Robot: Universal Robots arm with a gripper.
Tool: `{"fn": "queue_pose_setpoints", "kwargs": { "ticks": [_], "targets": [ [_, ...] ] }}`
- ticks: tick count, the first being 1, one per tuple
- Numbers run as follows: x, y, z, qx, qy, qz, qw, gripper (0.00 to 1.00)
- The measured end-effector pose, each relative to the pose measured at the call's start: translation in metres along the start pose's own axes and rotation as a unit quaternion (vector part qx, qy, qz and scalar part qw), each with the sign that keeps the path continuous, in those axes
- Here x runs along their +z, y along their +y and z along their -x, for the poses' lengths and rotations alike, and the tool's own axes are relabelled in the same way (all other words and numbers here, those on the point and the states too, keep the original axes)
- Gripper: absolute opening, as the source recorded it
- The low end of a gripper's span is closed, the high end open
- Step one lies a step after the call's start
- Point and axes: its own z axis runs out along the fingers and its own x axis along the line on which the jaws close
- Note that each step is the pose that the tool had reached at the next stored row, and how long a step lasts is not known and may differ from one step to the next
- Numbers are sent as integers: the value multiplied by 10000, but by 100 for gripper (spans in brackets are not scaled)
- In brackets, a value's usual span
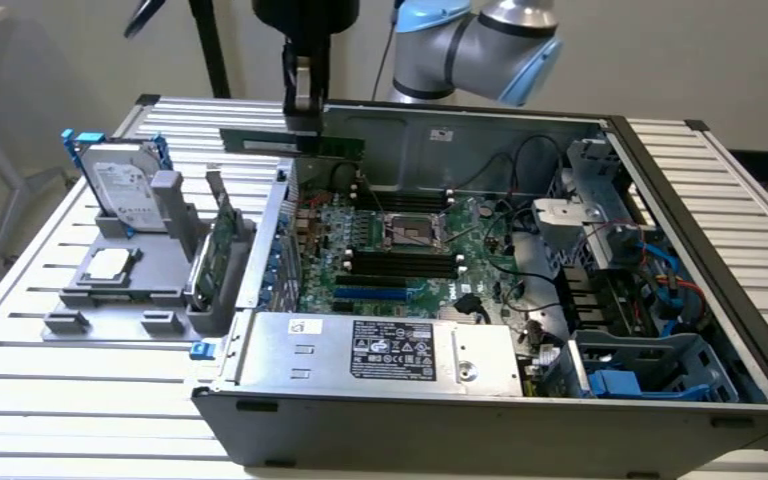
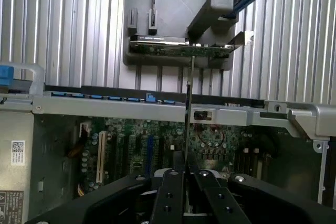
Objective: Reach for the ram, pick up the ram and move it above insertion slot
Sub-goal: 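Pick up the ram and move it above insertion slot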
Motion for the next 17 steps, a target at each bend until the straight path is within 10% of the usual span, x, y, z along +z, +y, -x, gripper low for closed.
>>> {"fn": "queue_pose_setpoints", "kwargs": {
  "ticks": [17],
  "targets": [
    [-31, -693, 82, -4, -83, 6, 10000, 13]
  ]
}}
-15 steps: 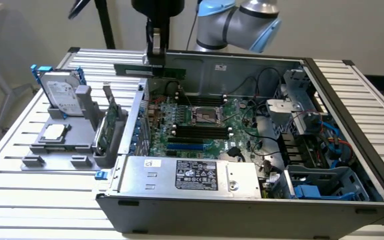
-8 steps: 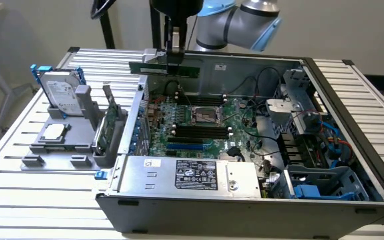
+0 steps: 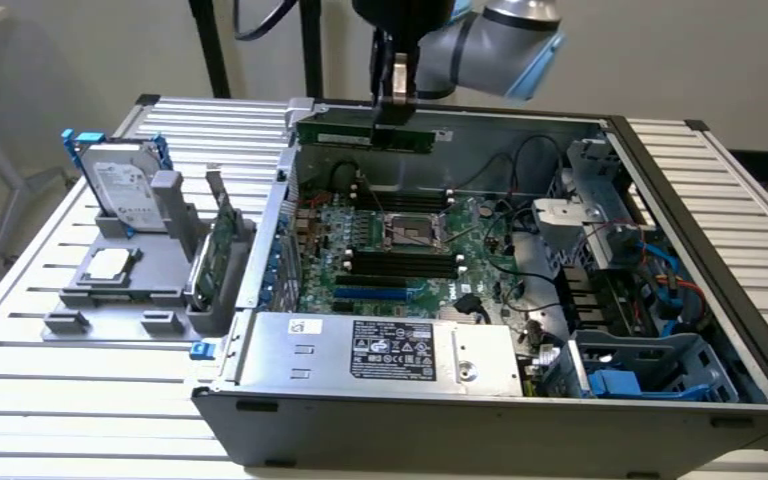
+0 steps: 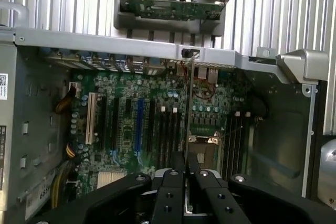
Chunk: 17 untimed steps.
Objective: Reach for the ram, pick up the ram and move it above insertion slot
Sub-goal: 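Pick up the ram and move it above insertion slot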
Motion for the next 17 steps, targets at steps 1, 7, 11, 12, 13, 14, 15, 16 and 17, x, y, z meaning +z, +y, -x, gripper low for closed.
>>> {"fn": "queue_pose_setpoints", "kwargs": {
  "ticks": [1, 7, 11, 12, 13, 14, 15, 16, 17],
  "targets": [
    [-3, -49, 3, -1, -3, 0, 10000, 13],
    [-18, -321, 13, -2, -27, 1, 10000, 13],
    [-23, -502, 8, -5, -72, -2, 10000, 13],
    [-24, -537, 7, -6, -81, -3, 10000, 13],
    [-24, -539, 7, -6, -81, -3, 10000, 13],
    [-24, -539, 7, -5, -81, -3, 10000, 13],
    [-24, -539, 7, -5, -81, -3, 10000, 13],
    [-24, -539, 7, -5, -81, -3, 10000, 13],
    [-24, -539, 7, -5, -81, -3, 10000, 13]
  ]
}}
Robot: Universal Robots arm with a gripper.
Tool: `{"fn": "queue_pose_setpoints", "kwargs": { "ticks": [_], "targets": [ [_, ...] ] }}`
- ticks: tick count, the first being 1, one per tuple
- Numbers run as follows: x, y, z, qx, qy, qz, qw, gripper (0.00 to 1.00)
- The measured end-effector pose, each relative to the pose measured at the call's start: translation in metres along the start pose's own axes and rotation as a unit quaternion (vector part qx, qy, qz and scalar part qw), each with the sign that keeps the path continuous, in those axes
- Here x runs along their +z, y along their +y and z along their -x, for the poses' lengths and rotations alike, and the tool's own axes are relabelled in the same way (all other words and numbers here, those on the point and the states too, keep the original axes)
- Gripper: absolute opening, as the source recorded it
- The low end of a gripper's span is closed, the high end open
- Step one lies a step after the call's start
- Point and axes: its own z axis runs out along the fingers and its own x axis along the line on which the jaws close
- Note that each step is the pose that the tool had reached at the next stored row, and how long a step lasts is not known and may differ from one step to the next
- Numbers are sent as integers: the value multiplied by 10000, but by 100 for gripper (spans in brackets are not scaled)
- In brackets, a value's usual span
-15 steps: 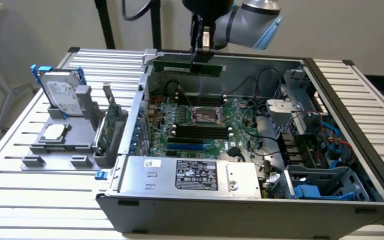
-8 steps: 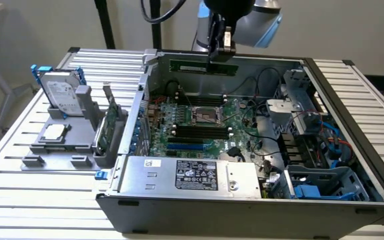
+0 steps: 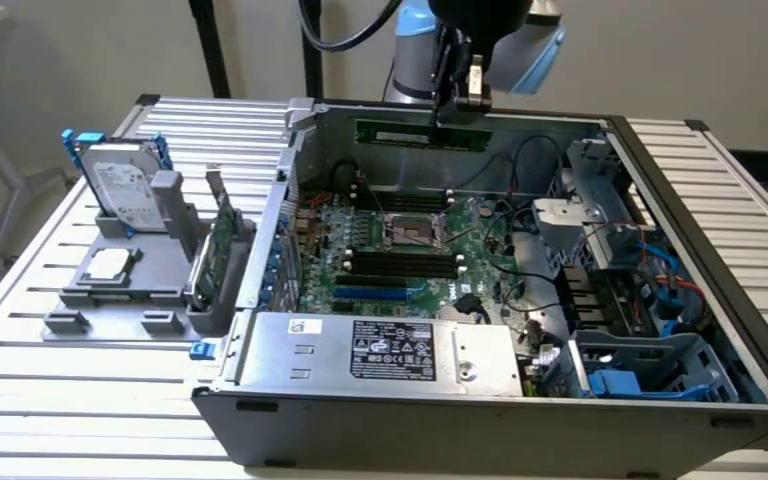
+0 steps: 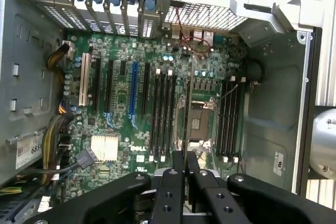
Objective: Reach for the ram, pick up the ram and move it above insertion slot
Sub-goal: 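Pick up the ram and move it above insertion slot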
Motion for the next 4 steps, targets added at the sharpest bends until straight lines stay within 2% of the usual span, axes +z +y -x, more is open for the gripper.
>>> {"fn": "queue_pose_setpoints", "kwargs": {
  "ticks": [4],
  "targets": [
    [0, 0, 0, 0, 0, 0, 10000, 13]
  ]
}}
